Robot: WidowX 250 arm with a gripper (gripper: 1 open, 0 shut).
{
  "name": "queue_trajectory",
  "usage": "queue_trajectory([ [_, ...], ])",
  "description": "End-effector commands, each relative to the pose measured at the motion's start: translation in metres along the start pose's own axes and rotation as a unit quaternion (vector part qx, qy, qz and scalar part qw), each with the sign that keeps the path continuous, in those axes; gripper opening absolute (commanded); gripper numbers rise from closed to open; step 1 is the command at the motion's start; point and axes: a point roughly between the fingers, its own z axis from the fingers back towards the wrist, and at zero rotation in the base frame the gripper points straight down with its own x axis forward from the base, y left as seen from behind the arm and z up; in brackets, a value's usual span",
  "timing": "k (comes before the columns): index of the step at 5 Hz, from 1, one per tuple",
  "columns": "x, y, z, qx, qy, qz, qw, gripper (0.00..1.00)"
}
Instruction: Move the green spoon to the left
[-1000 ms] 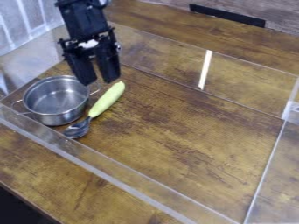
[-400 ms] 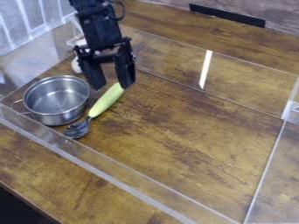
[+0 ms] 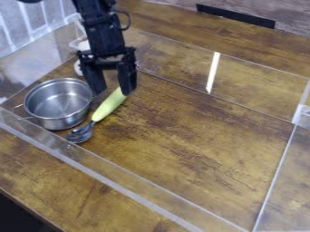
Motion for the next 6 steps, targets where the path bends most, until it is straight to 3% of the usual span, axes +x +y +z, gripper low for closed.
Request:
queue_trajectory([
  [1, 0.013, -0.014, 0.012, 0.026, -0.025, -0.028, 0.9989, 1.00],
  [3, 0.011, -0.034, -0.002, 0.049, -0.021, -0.052, 0.9973, 1.00],
  [5, 0.035, 0.004, -0.010, 0.059, -0.026, -0.043, 0.9970, 1.00],
  [6, 0.037, 0.009, -0.017, 0.063, -0.029, -0.033, 0.9971, 1.00],
])
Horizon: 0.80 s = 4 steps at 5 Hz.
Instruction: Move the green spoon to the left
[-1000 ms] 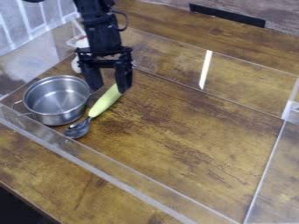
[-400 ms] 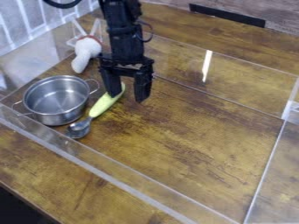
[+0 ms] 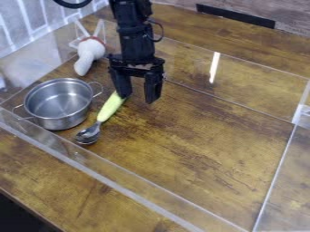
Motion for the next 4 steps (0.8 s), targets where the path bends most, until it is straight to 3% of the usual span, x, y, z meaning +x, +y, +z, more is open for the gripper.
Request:
queue_trajectory([
  [1, 0.005, 0.022, -0.002, 0.016, -0.023, 0.019, 0.9994, 1.00],
  [2, 0.005, 0.025, -0.008, 0.019, -0.024, 0.028, 0.9991, 1.00],
  [3, 0.002, 0.041, -0.010, 0.021, -0.026, 0.043, 0.9985, 1.00],
  [4, -0.002, 0.056, -0.004, 0.019, -0.030, 0.057, 0.9978, 1.00],
])
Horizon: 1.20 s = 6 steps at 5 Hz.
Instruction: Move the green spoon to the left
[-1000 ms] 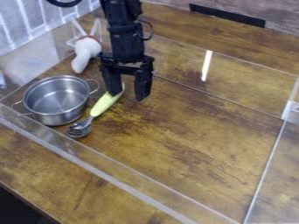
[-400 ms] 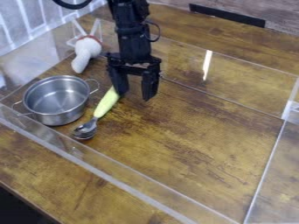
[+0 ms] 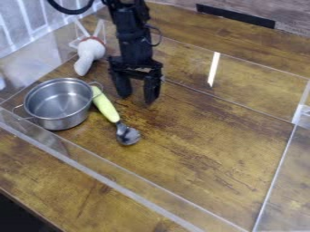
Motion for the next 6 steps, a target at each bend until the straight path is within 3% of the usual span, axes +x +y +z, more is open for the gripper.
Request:
queue_trajectory([
  [1, 0.000, 0.019, 0.011, 0.005, -0.002, 0.034, 0.9994, 1.00],
  [3, 0.008, 0.017, 0.019, 0.005, -0.003, 0.060, 0.9982, 1.00],
  [5, 0.004, 0.010, 0.037, -0.005, 0.003, 0.058, 0.9983, 1.00],
  [6, 0.007, 0.022, 0.036, -0.009, 0.008, 0.040, 0.9991, 1.00],
])
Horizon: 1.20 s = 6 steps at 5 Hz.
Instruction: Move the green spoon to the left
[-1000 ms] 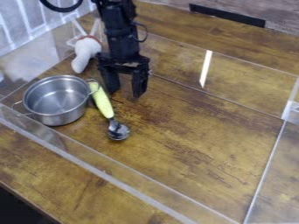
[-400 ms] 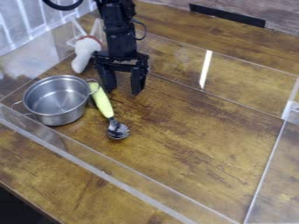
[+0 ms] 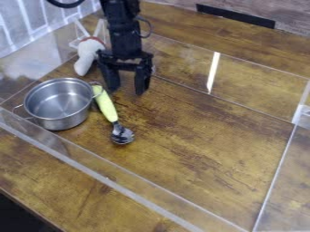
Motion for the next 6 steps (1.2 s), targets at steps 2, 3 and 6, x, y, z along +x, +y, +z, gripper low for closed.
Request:
queue_trajectory([
  [2, 0.010, 0.022, 0.013, 0.000, -0.018, -0.036, 0.9992, 1.00],
  [3, 0.013, 0.004, 0.015, -0.001, -0.017, -0.032, 0.9994, 1.00],
  [6, 0.000, -0.029, 0.016, -0.002, 0.000, -0.072, 0.9974, 1.00],
])
